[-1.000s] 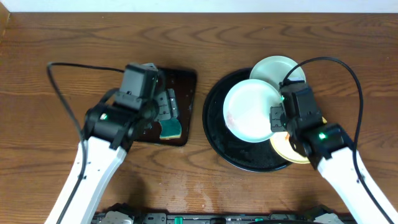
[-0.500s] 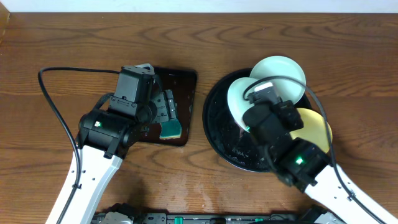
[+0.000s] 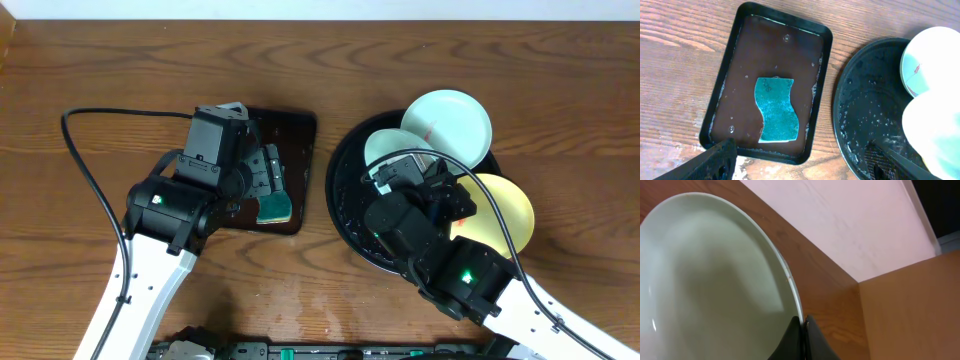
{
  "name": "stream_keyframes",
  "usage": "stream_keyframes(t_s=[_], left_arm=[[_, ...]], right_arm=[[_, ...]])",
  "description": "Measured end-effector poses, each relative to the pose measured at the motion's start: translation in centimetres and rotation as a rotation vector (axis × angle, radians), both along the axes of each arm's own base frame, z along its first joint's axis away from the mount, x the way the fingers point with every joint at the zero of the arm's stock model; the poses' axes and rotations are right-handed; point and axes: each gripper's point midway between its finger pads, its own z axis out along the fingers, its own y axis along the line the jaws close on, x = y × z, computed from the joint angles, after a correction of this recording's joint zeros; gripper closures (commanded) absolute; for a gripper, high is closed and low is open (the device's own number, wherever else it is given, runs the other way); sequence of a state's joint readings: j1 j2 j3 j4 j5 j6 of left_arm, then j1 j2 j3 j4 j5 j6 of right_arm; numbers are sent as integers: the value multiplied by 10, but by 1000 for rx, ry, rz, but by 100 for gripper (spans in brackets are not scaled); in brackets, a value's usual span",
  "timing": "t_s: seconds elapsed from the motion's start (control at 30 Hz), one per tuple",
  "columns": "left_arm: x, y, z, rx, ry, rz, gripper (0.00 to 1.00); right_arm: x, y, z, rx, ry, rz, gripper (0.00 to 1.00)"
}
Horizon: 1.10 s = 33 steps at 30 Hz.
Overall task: Clean dirty plates on tray and stack at the side
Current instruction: 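Lift the pale green plate with the right gripper and carry it right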
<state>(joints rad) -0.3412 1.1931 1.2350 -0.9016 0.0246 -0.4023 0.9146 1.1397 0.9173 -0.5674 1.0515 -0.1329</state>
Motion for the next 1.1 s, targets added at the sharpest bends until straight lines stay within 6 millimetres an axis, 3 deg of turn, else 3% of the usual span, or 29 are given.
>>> stream_keyframes(t_s=[1.1], left_arm=[[0, 0, 0, 0, 0, 0, 17]], right_arm=[[-2, 5, 3, -16, -9, 17, 99]])
